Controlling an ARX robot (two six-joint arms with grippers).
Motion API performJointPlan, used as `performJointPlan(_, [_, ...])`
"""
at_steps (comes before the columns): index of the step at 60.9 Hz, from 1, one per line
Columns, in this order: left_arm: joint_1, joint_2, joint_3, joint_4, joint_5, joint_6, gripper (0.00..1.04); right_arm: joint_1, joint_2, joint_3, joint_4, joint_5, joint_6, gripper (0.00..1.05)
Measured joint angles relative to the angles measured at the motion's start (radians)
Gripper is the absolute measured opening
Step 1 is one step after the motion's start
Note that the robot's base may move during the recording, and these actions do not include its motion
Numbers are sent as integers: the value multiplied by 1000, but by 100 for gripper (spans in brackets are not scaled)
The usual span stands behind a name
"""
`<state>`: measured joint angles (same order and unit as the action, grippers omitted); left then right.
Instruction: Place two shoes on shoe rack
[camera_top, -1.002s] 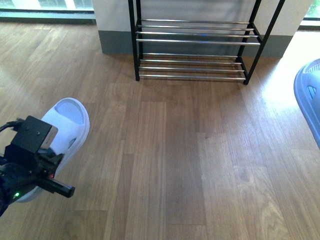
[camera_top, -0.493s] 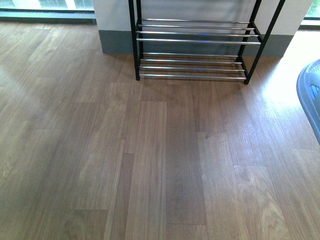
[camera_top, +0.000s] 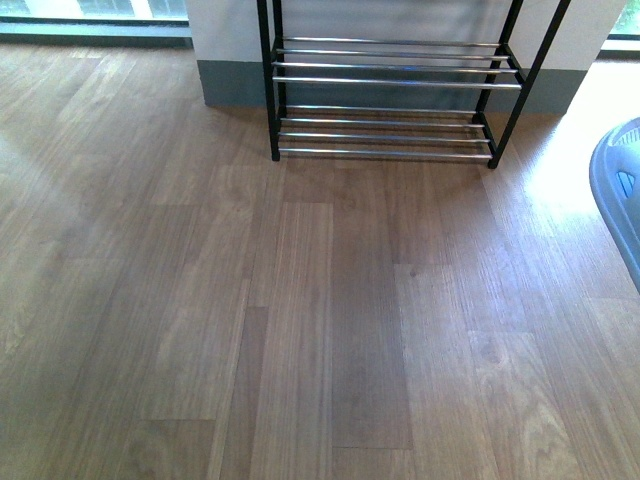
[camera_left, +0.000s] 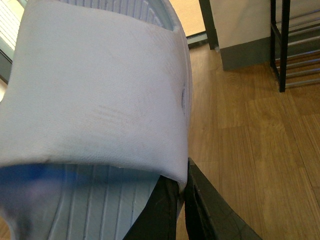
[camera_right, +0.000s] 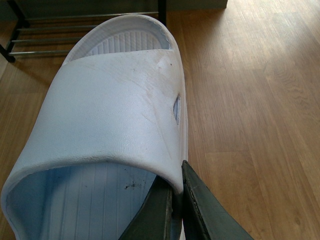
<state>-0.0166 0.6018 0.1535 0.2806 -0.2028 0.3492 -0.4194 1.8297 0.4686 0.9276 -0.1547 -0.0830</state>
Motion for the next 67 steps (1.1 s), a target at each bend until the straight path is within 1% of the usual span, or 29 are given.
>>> performJointPlan(67, [-2, -2, 0, 0, -4, 3, 2, 3, 0, -2, 0, -3, 0, 2])
